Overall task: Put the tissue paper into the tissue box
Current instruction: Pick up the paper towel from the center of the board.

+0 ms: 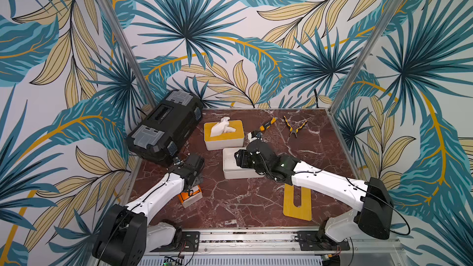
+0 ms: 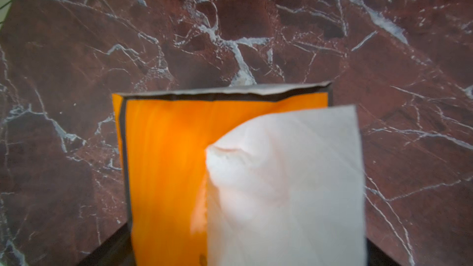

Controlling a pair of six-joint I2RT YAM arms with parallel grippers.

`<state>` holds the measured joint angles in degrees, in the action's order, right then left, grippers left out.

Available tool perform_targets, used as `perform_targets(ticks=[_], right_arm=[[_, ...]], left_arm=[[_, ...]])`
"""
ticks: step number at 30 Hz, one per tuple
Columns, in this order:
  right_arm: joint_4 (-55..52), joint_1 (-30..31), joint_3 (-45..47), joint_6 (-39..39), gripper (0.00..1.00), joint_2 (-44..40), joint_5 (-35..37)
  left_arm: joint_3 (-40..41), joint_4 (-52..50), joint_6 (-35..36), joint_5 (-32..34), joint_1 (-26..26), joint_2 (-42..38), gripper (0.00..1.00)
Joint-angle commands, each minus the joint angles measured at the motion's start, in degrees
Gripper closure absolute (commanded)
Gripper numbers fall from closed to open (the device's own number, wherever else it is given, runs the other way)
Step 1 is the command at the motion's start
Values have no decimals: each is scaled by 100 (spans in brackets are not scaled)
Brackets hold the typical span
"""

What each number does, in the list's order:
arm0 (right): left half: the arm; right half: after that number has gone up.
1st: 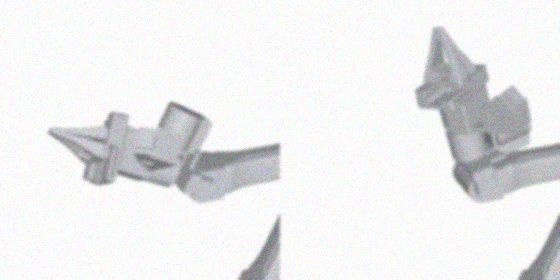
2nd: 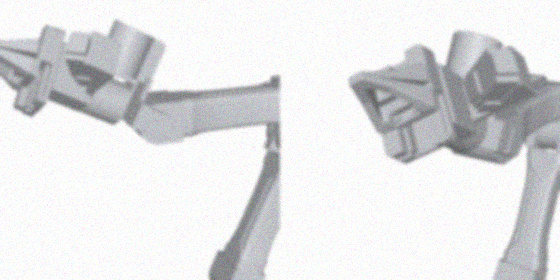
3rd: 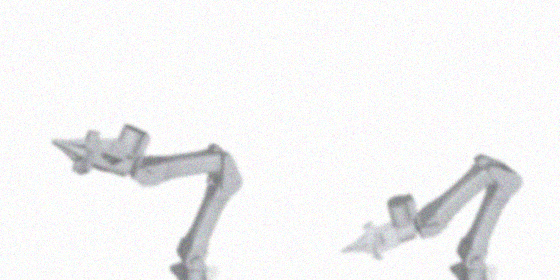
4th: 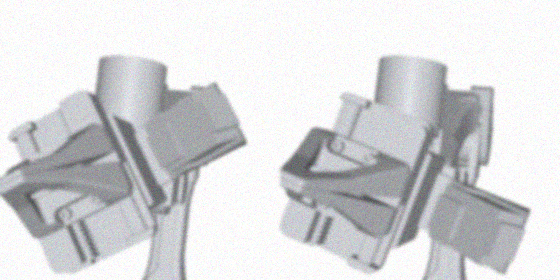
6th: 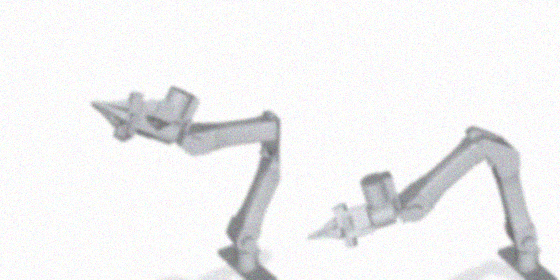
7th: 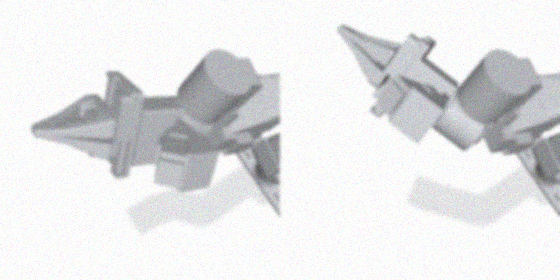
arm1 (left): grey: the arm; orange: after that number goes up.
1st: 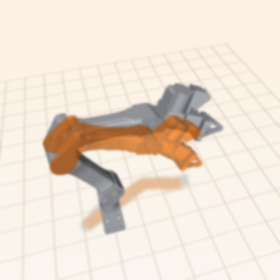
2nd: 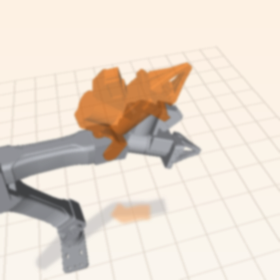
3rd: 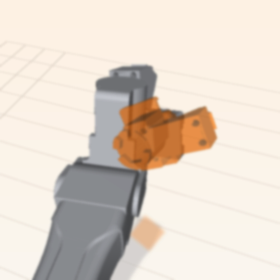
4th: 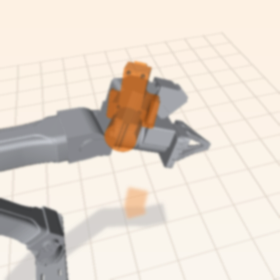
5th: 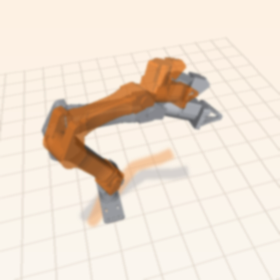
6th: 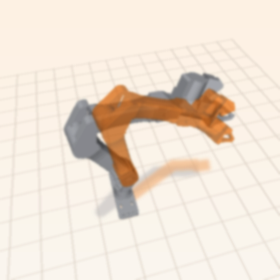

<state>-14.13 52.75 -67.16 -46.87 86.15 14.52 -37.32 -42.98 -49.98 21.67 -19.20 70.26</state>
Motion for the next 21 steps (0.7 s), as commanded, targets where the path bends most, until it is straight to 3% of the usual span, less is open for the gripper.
perform_targets(ticks=[1,9,21], right_arm=[[94,-23,69,141,36,103,7],[27,-55,56,236,36,192,-64],[-742,-135,57,933,37,-193,196]], left_arm=[[67,296,-87,-45,-29,129,0],[101,521,-50,-219,-27,408,0],[76,897,315,-740,-39,-188,36]])
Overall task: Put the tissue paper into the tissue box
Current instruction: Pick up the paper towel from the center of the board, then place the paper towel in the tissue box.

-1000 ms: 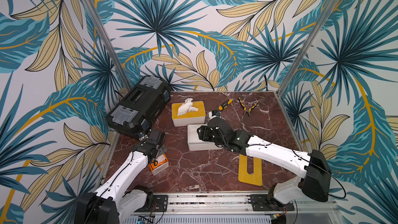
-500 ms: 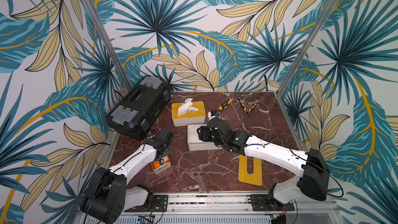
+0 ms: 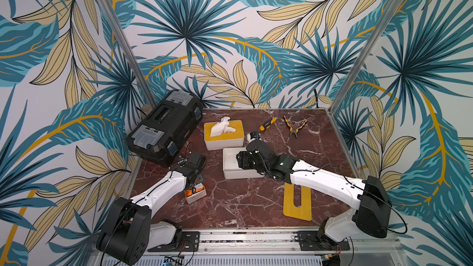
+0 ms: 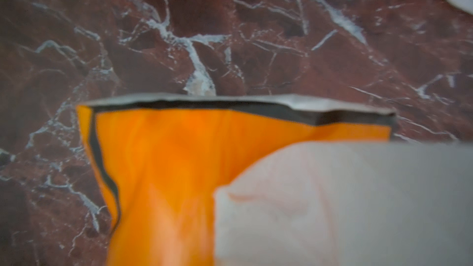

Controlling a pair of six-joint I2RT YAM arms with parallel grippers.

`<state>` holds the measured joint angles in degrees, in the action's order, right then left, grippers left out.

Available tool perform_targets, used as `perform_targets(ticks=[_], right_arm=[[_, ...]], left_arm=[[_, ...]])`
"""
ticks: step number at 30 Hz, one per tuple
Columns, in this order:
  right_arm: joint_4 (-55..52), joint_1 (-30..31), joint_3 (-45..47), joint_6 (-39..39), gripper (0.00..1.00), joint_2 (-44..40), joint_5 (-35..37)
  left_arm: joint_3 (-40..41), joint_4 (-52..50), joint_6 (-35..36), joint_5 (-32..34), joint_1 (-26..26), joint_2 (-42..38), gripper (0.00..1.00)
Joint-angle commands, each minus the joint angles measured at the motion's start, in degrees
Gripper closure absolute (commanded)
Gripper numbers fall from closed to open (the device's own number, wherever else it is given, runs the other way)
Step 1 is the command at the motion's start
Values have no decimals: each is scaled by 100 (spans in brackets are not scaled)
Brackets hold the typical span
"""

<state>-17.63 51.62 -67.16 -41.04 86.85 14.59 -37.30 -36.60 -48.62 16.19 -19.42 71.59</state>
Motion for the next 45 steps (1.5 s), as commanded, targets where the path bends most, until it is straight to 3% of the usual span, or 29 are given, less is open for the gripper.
perform_targets(ticks=[1,5,11,16,19,24,27,37,45], right_arm=[[-440,-23,84,411,37,-342,246],[-527,-29,322,602,37,-746,501],[-445,-26,925,718,37,-1564,939],[-416,-29,1435,847,37,-2193,1262],[-391,-29,1739,821,37,-2608,1490],[-155,-24,2254,733,38,-3331,1806],[-101,-29,2467,702,38,-3727,2005],[-586,-29,2911,804,37,-4996,2429],[-939,-23,3041,775,37,-5688,2506]], left_arm=[[53,264,239,-207,-18,-427,37],[-163,420,713,-349,-43,-967,39],[-630,1264,2074,-498,-407,-1593,40],[-1653,1317,3609,-419,-998,-980,42],[-2105,1581,4888,-388,-1560,-455,43],[-2745,1736,7050,-903,-2251,524,36],[-3110,1776,7792,-968,-2386,1057,36],[-3982,1402,9148,-1792,-2380,2171,32],[-4352,1102,9276,-1951,-2260,3039,28]])
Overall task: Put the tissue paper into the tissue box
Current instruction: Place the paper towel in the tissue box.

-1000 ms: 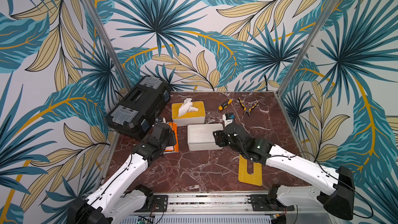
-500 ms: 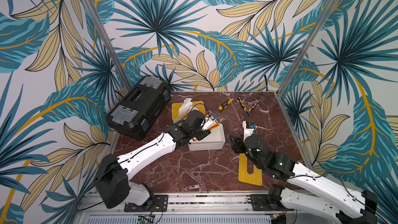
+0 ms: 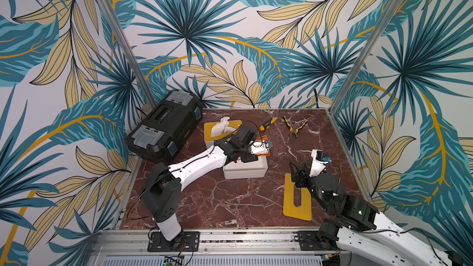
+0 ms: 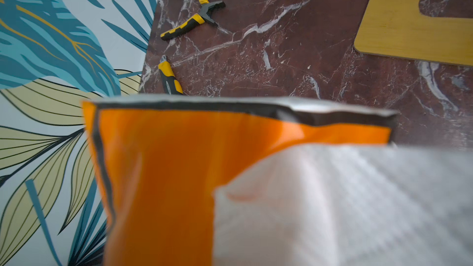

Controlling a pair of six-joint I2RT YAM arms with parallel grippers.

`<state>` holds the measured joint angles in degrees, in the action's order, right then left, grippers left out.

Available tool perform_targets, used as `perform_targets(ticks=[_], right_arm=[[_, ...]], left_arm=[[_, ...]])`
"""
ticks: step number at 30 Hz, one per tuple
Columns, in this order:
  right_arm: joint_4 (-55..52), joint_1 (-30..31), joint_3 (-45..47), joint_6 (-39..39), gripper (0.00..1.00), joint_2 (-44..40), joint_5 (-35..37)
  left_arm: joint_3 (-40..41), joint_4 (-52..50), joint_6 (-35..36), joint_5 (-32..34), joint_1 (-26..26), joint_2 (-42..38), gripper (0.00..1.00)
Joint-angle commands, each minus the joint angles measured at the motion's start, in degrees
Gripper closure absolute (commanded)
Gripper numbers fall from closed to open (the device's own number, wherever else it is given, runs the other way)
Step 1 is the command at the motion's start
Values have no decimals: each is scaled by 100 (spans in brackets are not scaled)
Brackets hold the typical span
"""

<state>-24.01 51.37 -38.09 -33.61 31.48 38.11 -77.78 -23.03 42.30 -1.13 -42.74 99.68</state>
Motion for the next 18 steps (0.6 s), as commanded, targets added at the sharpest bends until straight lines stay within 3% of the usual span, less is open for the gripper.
perform_targets(ticks=[1,9,18], right_arm=[[-359,-5,135,46,37,-189,154],[-369,-9,266,186,32,-129,211],[-908,-5,-366,298,30,1523,-38]], left_arm=[[-343,-346,155,-312,90,303,27],[-414,-829,240,-387,178,564,23],[-182,-1566,556,-598,306,-10,24]])
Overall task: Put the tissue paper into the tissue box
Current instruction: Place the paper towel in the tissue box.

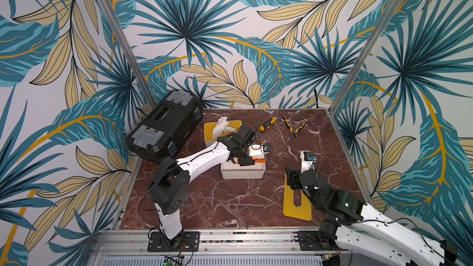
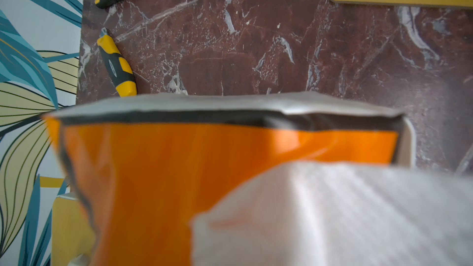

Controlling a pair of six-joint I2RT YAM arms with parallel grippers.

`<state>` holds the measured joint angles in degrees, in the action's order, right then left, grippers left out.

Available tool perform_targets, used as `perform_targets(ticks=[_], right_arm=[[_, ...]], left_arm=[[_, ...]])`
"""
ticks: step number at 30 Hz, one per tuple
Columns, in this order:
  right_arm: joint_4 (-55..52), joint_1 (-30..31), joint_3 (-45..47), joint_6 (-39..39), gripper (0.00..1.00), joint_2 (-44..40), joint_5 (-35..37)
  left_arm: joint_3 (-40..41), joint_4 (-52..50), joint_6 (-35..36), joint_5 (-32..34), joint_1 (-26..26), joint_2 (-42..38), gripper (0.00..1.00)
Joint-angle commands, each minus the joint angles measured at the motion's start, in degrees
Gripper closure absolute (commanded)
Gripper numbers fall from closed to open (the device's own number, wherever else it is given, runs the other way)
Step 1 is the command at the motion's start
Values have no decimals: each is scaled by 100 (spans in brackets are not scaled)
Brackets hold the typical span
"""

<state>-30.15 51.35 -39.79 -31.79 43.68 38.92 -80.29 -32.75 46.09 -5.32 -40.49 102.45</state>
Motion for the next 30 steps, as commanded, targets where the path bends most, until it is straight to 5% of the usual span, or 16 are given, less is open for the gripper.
perform_targets(ticks=[1,9,14,21,25,30], right_arm=[[-283,-2,-249,127,30,464,-206],[-135,-3,-500,-56,29,1101,-504],[-254,-11,-556,-56,29,1083,-544],[-296,-5,-556,-39,28,958,-552],[-419,-4,-612,-96,16,1040,-584],[-848,-168,-893,-314,11,1458,-857]], left_arm=[[132,-596,174,-255,91,-341,24],[122,-1054,177,-312,103,-189,23],[370,-868,281,-408,198,-637,21],[418,-1064,362,-218,217,-288,14],[444,-780,279,-146,217,-217,0],[181,-724,-153,-284,176,-494,0]])
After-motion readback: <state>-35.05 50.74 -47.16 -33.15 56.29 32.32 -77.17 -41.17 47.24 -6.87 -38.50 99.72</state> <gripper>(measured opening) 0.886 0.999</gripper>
